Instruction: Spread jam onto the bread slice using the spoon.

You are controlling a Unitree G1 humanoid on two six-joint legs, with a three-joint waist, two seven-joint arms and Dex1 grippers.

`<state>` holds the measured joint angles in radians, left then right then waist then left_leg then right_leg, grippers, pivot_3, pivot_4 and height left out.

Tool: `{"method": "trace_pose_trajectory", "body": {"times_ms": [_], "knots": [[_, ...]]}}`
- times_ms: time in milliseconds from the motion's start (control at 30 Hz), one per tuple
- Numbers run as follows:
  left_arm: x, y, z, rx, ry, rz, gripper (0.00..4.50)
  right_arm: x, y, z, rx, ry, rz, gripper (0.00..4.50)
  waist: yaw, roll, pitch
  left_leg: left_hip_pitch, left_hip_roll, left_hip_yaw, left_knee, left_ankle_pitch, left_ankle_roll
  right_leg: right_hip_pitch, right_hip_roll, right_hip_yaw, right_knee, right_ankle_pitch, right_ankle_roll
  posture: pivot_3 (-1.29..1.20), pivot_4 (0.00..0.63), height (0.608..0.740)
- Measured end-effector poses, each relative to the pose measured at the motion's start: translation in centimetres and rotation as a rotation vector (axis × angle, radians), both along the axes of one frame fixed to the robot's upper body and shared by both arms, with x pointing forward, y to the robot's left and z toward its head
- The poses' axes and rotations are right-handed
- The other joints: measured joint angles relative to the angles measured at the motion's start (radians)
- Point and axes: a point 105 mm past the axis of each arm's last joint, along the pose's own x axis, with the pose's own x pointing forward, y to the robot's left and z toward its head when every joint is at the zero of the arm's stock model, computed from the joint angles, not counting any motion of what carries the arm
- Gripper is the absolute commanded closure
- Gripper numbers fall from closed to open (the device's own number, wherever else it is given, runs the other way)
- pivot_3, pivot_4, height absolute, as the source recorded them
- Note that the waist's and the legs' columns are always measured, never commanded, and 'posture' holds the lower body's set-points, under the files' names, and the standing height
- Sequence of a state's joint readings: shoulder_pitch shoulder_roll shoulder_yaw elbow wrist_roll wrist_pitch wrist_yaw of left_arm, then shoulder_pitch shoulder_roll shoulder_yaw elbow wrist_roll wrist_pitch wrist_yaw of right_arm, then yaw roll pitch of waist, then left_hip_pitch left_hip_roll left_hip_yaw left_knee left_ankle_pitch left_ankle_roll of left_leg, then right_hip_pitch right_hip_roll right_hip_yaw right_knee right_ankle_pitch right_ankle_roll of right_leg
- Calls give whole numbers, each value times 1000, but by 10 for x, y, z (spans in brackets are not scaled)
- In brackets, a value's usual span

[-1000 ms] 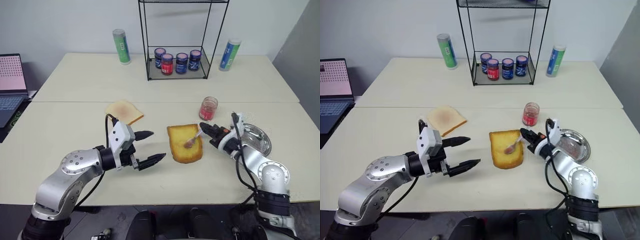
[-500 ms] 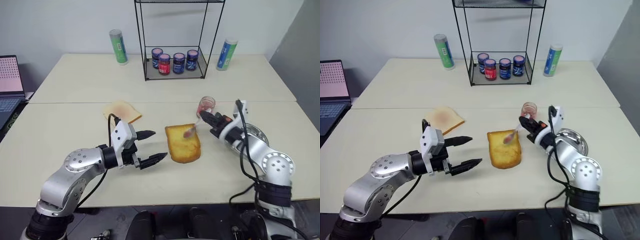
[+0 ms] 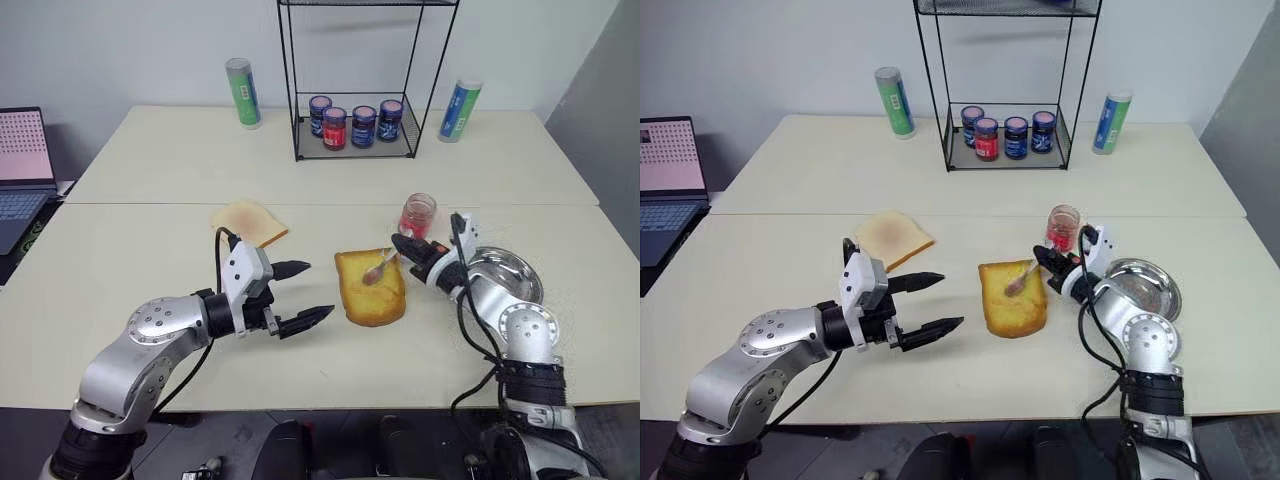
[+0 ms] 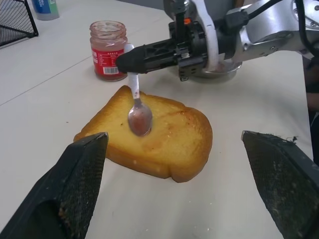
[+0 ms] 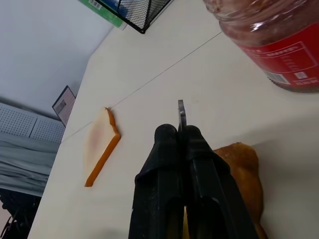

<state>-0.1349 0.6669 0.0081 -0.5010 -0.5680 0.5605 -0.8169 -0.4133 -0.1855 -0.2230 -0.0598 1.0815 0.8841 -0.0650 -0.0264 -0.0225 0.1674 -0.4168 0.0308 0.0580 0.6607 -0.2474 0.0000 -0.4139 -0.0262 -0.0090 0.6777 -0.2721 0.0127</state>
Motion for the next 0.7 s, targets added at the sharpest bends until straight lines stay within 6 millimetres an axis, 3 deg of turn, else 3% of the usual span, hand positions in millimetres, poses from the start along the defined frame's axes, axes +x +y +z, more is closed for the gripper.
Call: {"method": "trace_pose_trajectory", "body": {"times_ms": [100, 233, 433, 600, 700], "knots": [[0, 1, 0, 4, -2, 1, 0, -9, -17, 3, -22, -4, -15, 4481, -1, 0, 0, 0, 0, 0, 0, 0, 0, 0, 0, 0, 0, 0, 1, 0, 150, 740], [1, 0, 2, 4, -8, -1, 0, -12, -21, 9, -24, -3, -29, 4481, -3, 0, 0, 1, 1, 0, 0, 0, 0, 0, 1, 0, 0, -1, 1, 0, 150, 740], [3, -2, 6, 3, -24, -8, 0, 5, 4, 32, 42, -52, -9, 4481, -5, 0, 0, 1, 2, 0, 0, 0, 0, 0, 3, 0, 1, -1, 1, 0, 150, 740], [3, -2, 6, 0, -23, -10, 0, 18, 21, 5, 37, 16, -11, 4481, -3, 0, 0, 0, 0, 0, 0, 0, 0, -1, 3, 0, 0, 0, 0, 0, 150, 740], [3, -2, 6, 0, -23, -10, 0, 18, 21, 5, 31, -1, -5, 4481, -2, 0, 0, 0, 0, 0, 0, 0, 0, 0, 1, 0, 0, 0, 0, 0, 150, 740]]}}
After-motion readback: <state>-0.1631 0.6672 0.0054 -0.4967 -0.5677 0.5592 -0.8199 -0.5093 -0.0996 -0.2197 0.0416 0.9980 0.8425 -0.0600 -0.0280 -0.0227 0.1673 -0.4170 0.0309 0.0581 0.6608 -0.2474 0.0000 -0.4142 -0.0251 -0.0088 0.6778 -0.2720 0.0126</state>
